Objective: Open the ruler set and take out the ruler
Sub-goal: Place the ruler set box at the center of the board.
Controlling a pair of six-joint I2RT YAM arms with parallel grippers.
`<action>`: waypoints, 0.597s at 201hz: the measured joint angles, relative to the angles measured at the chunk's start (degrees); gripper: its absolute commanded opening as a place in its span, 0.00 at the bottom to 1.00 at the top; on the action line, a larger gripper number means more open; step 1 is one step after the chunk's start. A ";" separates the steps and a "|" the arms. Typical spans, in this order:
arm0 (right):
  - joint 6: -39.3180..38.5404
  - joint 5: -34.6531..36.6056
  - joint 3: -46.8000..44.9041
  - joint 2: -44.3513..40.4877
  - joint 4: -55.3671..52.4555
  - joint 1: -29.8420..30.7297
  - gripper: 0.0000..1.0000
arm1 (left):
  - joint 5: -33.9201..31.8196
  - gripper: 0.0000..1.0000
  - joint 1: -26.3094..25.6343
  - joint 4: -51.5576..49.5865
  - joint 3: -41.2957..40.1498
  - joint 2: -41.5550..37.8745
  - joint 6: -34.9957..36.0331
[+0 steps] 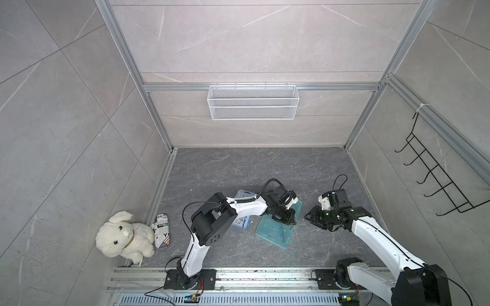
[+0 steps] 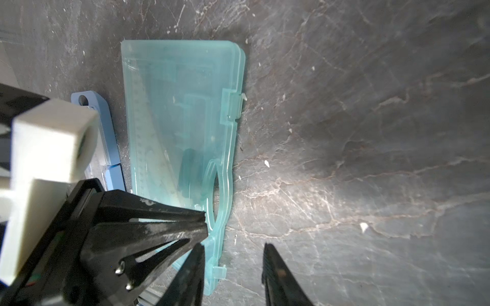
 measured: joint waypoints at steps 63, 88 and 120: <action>0.00 0.24 -0.92 1.14 1.20 -3.41 0.40 | -9.79 0.32 -1.29 -6.47 3.30 0.07 0.83; -0.07 1.66 -0.72 0.98 0.22 -5.86 0.40 | -16.81 0.32 -3.50 -12.72 8.48 0.22 1.95; -0.46 3.37 0.17 -0.68 -2.27 -8.11 0.40 | -22.10 0.32 -7.15 -17.88 15.41 2.03 3.13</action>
